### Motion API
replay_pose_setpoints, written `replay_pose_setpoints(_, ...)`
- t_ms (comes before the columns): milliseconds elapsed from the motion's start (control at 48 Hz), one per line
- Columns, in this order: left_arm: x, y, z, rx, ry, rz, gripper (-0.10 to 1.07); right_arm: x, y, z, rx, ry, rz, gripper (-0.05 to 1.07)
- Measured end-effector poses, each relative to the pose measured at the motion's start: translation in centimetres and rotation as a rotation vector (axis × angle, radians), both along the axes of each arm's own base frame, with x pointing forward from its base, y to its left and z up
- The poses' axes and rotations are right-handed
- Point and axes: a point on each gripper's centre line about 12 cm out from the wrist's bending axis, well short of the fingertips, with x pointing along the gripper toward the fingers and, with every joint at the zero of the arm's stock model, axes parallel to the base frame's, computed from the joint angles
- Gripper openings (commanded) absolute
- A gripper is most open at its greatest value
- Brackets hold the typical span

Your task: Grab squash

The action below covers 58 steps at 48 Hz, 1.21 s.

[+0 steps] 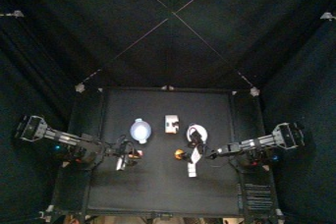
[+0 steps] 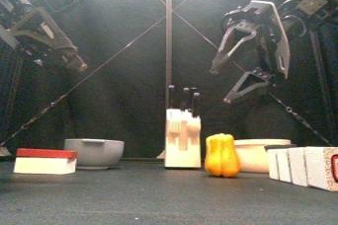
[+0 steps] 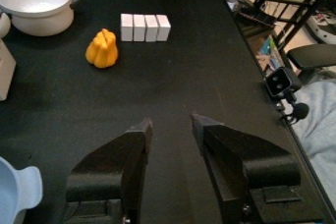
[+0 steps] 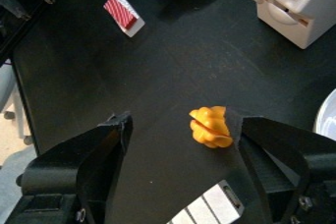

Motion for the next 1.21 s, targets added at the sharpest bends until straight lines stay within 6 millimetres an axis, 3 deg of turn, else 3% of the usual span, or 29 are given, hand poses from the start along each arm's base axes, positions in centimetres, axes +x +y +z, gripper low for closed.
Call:
replay_pose_setpoints(250,0.0,0.0,0.0,0.0,0.0,0.0,0.78,-0.1,1.3,-0.1,0.033,0.009,0.02,1.02)
replay_pose_setpoints(562,-0.2,0.0,-0.3,0.002,0.009,0.0,0.78,0.6,1.1,-2.8,0.048,0.097,-0.031,1.02)
replay_pose_setpoints(729,-0.2,0.0,-0.4,0.003,0.009,-0.001,0.78,1.6,0.5,-4.3,-0.033,0.156,-0.072,1.02)
replay_pose_setpoints(938,-0.4,0.1,-0.6,0.004,0.016,0.001,0.78,2.2,1.3,-5.7,-0.256,0.207,0.124,1.02)
replay_pose_setpoints(1208,-0.4,0.1,-0.6,0.004,0.016,0.003,0.78,2.0,0.9,-7.0,-0.365,0.284,0.167,1.02)
